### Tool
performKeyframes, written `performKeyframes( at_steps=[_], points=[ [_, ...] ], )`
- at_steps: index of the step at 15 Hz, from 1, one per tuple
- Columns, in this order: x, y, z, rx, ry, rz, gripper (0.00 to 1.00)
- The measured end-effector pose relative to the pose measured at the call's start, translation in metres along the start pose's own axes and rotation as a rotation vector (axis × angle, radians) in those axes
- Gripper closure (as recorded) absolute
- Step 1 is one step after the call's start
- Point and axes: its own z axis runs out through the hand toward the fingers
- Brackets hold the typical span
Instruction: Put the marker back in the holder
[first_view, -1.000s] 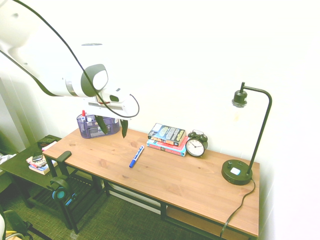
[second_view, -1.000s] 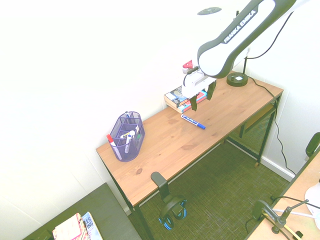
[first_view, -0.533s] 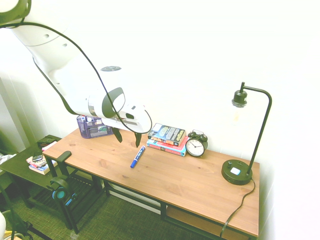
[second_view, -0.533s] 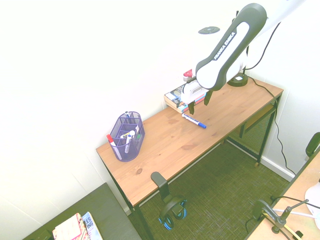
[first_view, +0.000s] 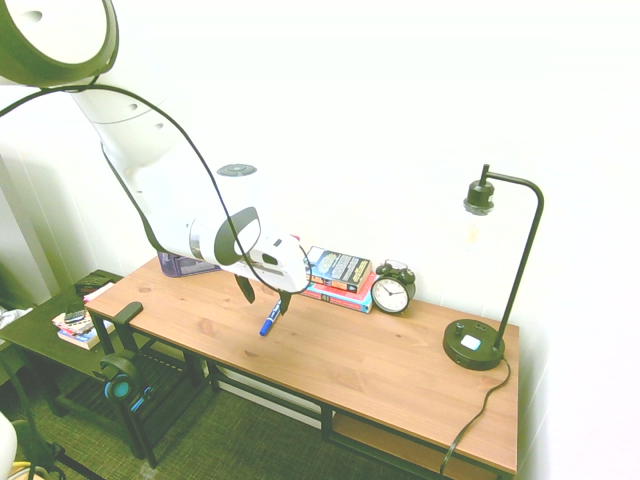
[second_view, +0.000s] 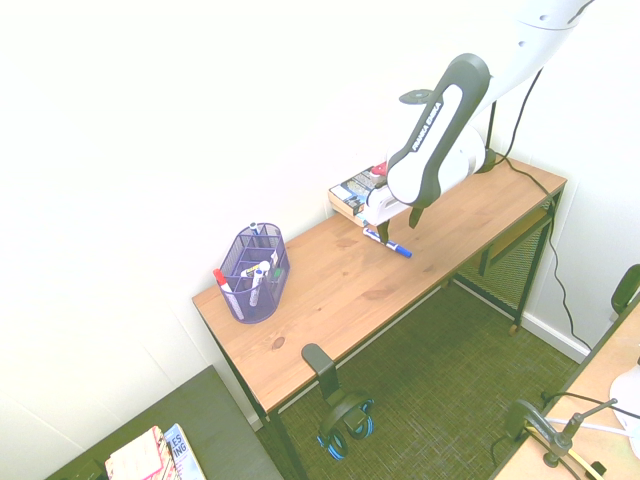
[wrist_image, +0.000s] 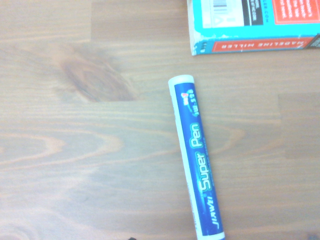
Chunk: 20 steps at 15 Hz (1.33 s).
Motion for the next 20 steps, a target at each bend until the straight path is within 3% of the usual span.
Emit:
performKeyframes(
  at_steps=[4,5,20],
  points=[
    [-0.007,0.005,0.019,-0.012,-0.006,0.003,0.0],
    [-0.009,0.005,0.023,-0.008,-0.005,0.002,1.0],
    [-0.011,0.009,0.042,0.032,0.013,0.039,1.0]
  ],
)
